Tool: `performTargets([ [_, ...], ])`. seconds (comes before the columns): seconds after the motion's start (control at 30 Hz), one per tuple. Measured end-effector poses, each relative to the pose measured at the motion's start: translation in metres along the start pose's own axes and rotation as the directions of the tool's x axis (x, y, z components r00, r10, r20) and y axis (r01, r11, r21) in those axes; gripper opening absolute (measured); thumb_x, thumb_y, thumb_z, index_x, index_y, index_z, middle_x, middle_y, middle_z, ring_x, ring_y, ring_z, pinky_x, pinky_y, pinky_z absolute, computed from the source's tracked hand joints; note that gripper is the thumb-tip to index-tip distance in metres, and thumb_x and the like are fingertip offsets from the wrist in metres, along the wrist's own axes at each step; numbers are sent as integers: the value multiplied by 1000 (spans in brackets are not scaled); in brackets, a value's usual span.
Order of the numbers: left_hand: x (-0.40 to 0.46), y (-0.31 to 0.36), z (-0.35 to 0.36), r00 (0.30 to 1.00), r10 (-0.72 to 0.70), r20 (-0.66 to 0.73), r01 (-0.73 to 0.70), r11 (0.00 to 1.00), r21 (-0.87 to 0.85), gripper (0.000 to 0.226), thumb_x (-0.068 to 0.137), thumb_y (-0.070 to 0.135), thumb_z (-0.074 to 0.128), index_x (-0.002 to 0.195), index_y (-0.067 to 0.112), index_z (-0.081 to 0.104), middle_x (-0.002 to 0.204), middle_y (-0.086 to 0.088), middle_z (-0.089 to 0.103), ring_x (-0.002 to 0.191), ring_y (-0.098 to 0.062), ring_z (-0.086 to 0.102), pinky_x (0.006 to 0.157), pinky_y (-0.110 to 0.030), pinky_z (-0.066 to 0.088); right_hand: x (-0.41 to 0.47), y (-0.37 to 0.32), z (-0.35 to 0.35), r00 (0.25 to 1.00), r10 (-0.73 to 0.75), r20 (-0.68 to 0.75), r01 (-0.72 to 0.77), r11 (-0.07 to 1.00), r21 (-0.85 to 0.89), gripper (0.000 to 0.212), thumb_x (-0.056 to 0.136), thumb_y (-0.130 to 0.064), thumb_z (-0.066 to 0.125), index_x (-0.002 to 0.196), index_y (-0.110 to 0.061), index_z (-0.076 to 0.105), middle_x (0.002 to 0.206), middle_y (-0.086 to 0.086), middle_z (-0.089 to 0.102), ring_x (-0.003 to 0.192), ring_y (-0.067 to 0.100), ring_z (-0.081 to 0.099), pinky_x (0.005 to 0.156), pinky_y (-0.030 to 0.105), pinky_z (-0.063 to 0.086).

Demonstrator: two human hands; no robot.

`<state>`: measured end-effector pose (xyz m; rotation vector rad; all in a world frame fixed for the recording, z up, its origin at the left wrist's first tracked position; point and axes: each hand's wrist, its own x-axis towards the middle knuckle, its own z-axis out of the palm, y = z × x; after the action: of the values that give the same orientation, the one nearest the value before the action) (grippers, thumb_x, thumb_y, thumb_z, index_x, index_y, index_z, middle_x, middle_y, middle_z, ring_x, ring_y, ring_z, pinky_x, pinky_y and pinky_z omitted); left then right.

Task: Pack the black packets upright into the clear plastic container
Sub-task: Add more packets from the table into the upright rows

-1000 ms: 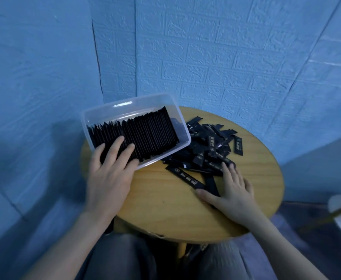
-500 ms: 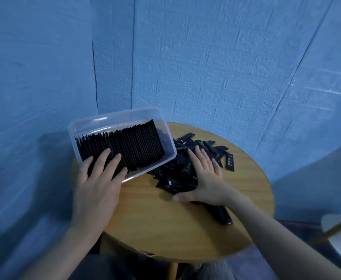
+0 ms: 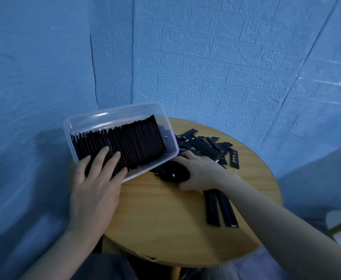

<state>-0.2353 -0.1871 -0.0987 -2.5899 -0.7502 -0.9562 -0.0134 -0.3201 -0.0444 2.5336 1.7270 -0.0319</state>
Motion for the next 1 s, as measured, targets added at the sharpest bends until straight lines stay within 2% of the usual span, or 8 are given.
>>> performTargets([
  [0.13,0,2,-1,1000,1,1,-1,1000,1,35,68,-1,82,102,11,77,129,-16,62,130,-39,48,106,-56,28,-15,-13,10,985,-25,-170,17,999,-47,73,85,-30,58,150,-31,23,139,3,41,124,24,48,87,35,45],
  [0.27,0,2,-4,1000,1,11,-1,1000,0,36,68,1,83,102,12,77,129,-15,63,130,-38,49,105,-56,30,-27,-10,21,928,-70,-365,42,996,-84,59,89,-20,54,145,-29,37,126,-1,52,114,20,55,68,25,37],
  [0.4,0,2,-5,1000,-9,12,9,1000,-5,35,69,3,83,102,13,77,130,-15,62,131,-38,48,106,-56,30,-41,-3,23,892,-55,-448,61,998,-1,49,73,-5,72,119,-22,64,98,-2,64,76,18,68,47,17,30],
  [0.47,0,2,-6,1000,-26,6,27,1000,-14,35,70,3,83,103,12,76,131,-15,62,131,-38,47,107,-56,29,-47,0,21,874,-9,-486,51,996,73,43,77,-3,71,116,-23,66,102,-5,65,72,17,67,48,15,32],
  [0.57,-1,1,-6,999,-35,-13,35,999,-15,33,72,3,81,103,12,76,130,-15,62,131,-38,48,106,-56,29,-53,8,14,853,112,-509,21,968,250,37,89,-8,61,122,-26,63,119,-10,62,97,13,64,71,22,48],
  [0.67,-1,2,-5,999,-26,-31,26,1000,-10,32,72,2,81,103,10,76,129,-16,63,130,-38,48,106,-56,30,-57,16,5,841,222,-493,0,912,411,36,88,-7,63,119,-26,65,119,-11,65,110,9,60,90,22,46],
  [0.87,0,2,-3,1000,-3,-22,3,1000,4,35,69,1,83,102,10,76,129,-17,62,130,-38,47,107,-55,28,-63,29,-13,829,413,-376,-20,695,719,32,87,-6,65,110,-28,67,92,-14,67,73,0,65,55,16,53],
  [1.0,1,2,-1,1000,22,-13,-22,1000,-17,35,70,3,83,103,13,77,131,-14,62,132,-37,46,108,-54,27,-67,37,-27,753,527,-395,62,541,839,34,83,-2,69,89,-35,68,83,-10,73,72,1,68,67,16,54],
])
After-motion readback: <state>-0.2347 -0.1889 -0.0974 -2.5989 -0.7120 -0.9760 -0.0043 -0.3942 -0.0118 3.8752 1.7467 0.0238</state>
